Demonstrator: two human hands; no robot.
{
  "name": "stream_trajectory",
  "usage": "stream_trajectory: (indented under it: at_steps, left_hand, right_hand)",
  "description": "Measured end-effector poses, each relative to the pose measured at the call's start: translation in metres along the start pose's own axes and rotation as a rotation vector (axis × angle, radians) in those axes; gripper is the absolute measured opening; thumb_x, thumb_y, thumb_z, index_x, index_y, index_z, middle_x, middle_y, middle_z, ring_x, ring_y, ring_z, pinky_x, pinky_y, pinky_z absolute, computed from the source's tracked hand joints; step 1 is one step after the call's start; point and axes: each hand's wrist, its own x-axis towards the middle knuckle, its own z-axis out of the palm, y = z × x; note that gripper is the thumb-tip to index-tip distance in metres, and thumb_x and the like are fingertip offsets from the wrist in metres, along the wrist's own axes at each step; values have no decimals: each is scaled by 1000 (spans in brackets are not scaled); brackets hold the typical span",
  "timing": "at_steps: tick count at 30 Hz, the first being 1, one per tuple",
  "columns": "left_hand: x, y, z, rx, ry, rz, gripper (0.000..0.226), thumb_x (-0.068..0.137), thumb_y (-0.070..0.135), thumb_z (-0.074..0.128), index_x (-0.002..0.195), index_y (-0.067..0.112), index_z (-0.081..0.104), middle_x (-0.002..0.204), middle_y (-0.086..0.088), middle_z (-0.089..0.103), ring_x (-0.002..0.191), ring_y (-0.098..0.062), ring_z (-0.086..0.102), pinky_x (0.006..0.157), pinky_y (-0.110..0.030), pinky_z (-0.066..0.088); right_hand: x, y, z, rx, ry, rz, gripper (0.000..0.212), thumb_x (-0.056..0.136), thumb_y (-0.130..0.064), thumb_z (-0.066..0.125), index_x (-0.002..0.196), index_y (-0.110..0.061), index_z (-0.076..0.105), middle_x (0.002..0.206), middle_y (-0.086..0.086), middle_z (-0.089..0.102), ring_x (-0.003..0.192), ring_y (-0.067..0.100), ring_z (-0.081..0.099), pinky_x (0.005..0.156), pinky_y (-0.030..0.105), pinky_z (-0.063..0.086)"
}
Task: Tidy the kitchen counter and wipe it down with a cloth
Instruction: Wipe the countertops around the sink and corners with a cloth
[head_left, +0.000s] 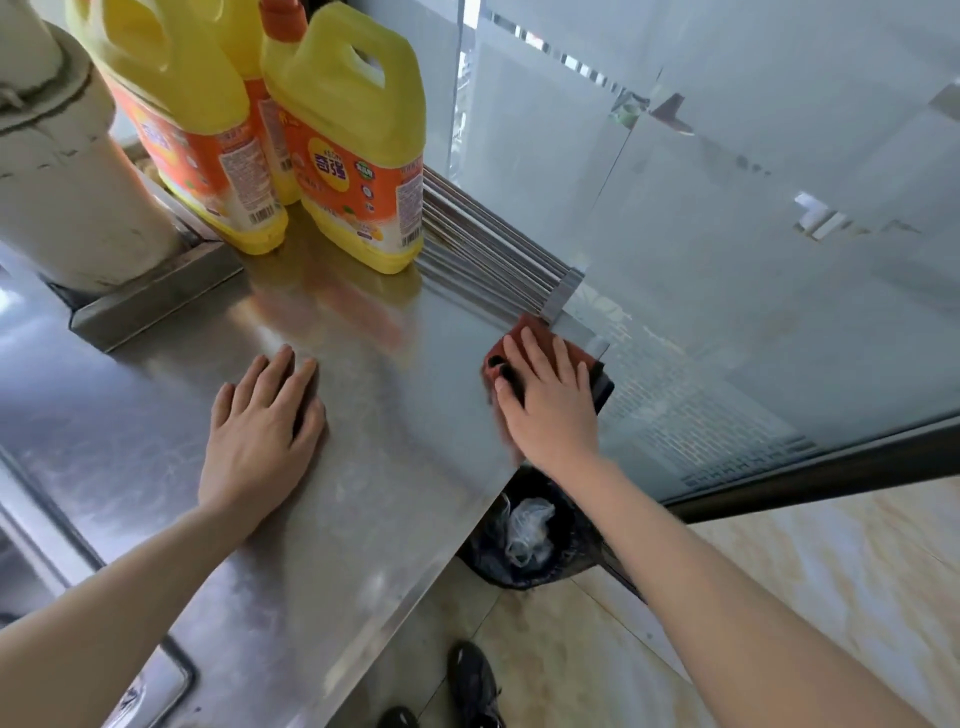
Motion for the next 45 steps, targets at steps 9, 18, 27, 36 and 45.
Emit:
stream_trajectory:
  at_steps: [9,18,27,36,45]
  left_hand:
    - [-106,-16,-40,-20,129,-227,44,96,37,33,133,16,45,150,-13,29,139,-33,20,111,-51,14]
    - [-158,-40,-21,-38,-3,-355,60,90,45,16,145,24,23,155,2,13,143,-15,-1,113,-44,8]
    - [-162,-37,-25,-201,147,-414,61,89,44,20,145,19,24,155,3,7,141,-6,-2,115,-37,7]
    - [-158,-42,-21,-215,188,-424,75,81,49,23,144,8,27,154,-8,18,141,-12,9,113,-34,10]
    - [-154,-39,-21,-240,176,-452,78,81,50,23,143,2,26,154,-9,16,142,-17,12,113,-32,10]
  right_hand:
    - [-59,-63,3,-54,-129,-607,55,94,-52,25,146,-40,13,155,-14,12,144,19,5,114,39,1]
    - [-7,-87,-2,22,-199,-321,53,98,-48,15,147,-37,1,157,-11,-5,144,22,-11,117,44,-6]
    - [-75,-104,8,-28,-300,-913,54,93,-53,21,144,-45,6,152,-21,-2,141,11,-15,110,32,-21]
    - [11,-162,3,23,-279,-523,52,98,-47,17,147,-38,3,157,-12,-6,144,21,-13,115,45,-9]
    - [-43,-177,14,-57,-309,-995,54,97,-46,33,146,-38,13,157,-11,6,144,20,-8,112,38,-14]
